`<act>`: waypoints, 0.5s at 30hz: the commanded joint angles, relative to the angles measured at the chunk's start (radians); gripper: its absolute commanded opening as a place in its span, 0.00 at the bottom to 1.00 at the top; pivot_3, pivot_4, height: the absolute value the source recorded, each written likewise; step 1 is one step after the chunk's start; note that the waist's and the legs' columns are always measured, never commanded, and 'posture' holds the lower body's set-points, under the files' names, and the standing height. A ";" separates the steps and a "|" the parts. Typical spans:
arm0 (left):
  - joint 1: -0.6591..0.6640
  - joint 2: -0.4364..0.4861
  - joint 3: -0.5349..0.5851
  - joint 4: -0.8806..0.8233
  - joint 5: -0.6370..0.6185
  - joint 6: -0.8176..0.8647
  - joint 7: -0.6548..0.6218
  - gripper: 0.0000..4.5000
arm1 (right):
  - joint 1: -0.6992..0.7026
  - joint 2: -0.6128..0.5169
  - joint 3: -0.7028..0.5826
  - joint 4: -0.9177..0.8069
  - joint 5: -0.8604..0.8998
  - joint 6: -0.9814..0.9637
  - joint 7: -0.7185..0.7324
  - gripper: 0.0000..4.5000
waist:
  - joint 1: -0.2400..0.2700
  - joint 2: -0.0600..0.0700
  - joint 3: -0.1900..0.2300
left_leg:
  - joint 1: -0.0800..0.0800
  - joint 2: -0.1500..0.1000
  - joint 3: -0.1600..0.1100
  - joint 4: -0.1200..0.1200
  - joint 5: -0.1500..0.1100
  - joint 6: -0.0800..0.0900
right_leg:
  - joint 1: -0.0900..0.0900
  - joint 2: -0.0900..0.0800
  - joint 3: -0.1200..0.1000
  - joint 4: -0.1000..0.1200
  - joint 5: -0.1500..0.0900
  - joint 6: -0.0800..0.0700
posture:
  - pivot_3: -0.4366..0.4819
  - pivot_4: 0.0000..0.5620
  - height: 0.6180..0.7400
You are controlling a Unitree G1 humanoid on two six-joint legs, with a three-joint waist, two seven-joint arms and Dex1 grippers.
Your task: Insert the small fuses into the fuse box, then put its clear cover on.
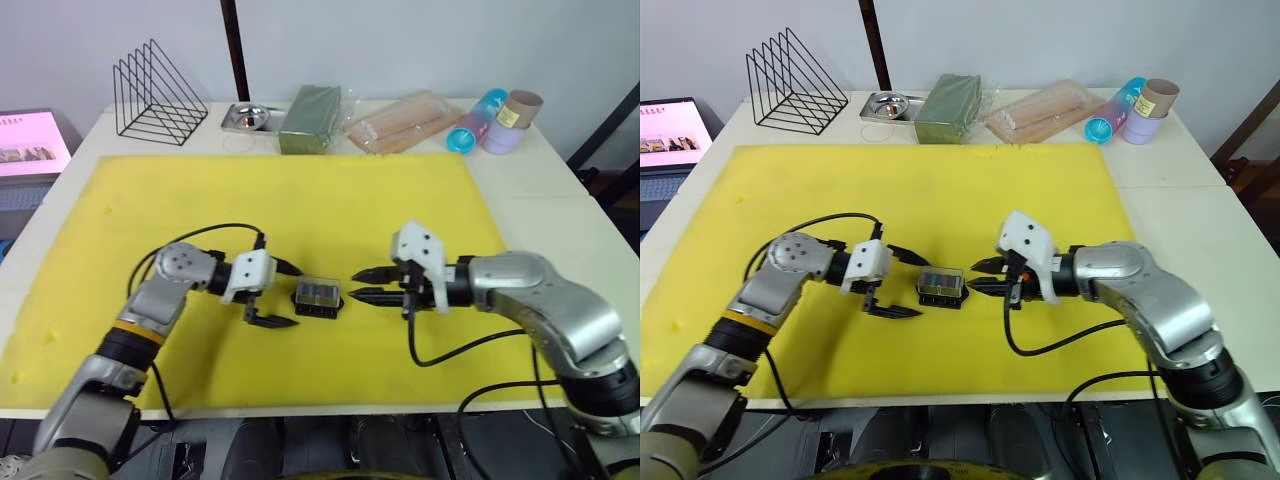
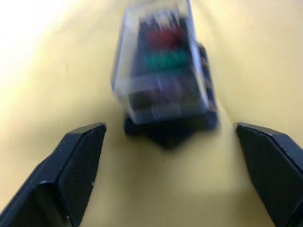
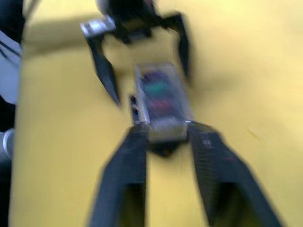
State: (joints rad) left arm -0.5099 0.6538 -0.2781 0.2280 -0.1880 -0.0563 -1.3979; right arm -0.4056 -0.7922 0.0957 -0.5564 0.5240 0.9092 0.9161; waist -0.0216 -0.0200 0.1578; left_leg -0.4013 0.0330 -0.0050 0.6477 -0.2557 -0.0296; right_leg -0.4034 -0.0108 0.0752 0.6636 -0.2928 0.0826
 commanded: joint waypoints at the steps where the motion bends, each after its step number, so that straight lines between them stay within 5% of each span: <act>1: -0.003 0.070 0.072 -0.093 -0.071 0.096 -0.039 1.00 | 0.023 -0.072 -0.080 -0.055 0.032 -0.016 0.036 0.61 | 0.002 0.000 0.002 | -0.003 0.000 0.000 0.001 0.000 0.000 | -0.002 0.000 0.000 0.000 0.000 0.000 | 0.48 0.27 1.00; 6: -0.035 0.180 0.185 -0.196 -0.187 0.324 -0.038 1.00 | 0.136 -0.216 -0.226 -0.080 0.060 -0.044 0.117 0.99 | 0.009 -0.002 0.010 | -0.008 -0.001 -0.001 0.002 0.000 0.000 | -0.006 -0.002 -0.001 0.000 0.000 0.002 | 0.48 0.27 1.00; 15: 0.100 0.455 0.429 -0.316 -0.312 0.579 -0.054 1.00 | 0.458 -0.370 -0.599 -0.032 0.018 -0.117 0.275 0.99 | 0.002 -0.004 0.018 | -0.006 -0.001 0.001 0.001 0.000 0.000 | -0.005 -0.001 -0.001 0.000 -0.001 0.003 | 0.48 0.27 1.00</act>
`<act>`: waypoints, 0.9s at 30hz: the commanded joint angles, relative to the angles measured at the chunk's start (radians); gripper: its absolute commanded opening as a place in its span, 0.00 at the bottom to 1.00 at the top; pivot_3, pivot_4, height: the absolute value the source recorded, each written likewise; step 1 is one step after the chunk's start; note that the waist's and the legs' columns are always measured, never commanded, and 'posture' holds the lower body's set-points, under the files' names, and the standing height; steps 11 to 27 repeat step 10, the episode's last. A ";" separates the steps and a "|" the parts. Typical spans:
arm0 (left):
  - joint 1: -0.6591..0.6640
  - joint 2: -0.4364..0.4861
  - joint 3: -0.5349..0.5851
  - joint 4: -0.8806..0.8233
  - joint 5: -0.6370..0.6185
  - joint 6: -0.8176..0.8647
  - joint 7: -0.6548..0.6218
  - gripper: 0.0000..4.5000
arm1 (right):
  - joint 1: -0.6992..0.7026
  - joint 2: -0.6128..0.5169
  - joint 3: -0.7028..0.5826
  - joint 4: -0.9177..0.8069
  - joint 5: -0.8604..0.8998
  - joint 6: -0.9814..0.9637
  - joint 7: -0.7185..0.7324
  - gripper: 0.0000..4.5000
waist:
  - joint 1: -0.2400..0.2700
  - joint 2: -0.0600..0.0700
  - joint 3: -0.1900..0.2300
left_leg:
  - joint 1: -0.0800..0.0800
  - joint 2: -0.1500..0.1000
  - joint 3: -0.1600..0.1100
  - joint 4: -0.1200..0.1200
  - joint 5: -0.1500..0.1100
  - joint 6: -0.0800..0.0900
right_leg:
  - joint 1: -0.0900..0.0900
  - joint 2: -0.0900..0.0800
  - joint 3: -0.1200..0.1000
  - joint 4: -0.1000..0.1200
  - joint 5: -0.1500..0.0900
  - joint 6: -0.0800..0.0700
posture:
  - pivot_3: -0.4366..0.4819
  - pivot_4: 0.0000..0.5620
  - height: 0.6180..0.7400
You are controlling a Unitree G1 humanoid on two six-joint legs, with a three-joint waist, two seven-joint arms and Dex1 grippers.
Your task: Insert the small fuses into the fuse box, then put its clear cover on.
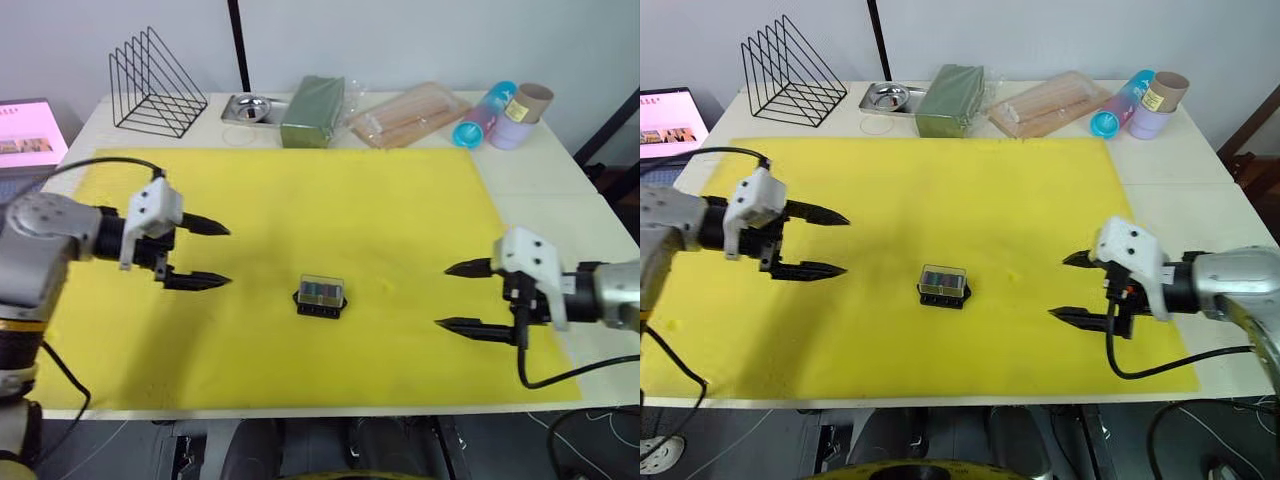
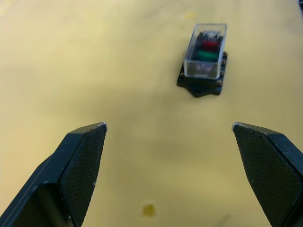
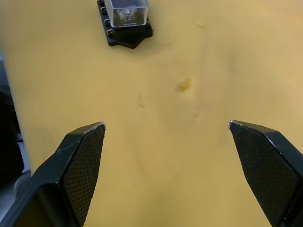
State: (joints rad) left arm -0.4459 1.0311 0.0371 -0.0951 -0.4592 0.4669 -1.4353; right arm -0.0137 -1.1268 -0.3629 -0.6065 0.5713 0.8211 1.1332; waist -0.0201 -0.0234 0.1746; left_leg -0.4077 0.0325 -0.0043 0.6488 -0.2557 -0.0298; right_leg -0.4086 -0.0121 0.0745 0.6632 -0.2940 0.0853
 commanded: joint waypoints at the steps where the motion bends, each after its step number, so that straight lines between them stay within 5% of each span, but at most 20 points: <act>1: 0.050 0.102 0.142 0.014 -0.050 0.071 -0.020 1.00 | 0.099 -0.042 -0.179 0.032 -0.043 -0.040 0.078 0.99 | 0.000 -0.002 0.005 | 0.000 0.000 0.000 0.000 0.000 0.000 | 0.000 0.000 0.000 0.000 0.000 0.000 | 0.48 0.27 1.00; 27: 0.119 0.136 0.165 -0.007 -0.062 0.071 -0.018 1.00 | 0.166 -0.052 -0.259 0.050 -0.055 -0.075 0.108 0.99 | 0.003 -0.002 0.009 | 0.001 0.001 0.002 0.003 0.001 -0.001 | 0.001 -0.003 0.001 0.000 -0.002 -0.004 | 0.48 0.27 1.00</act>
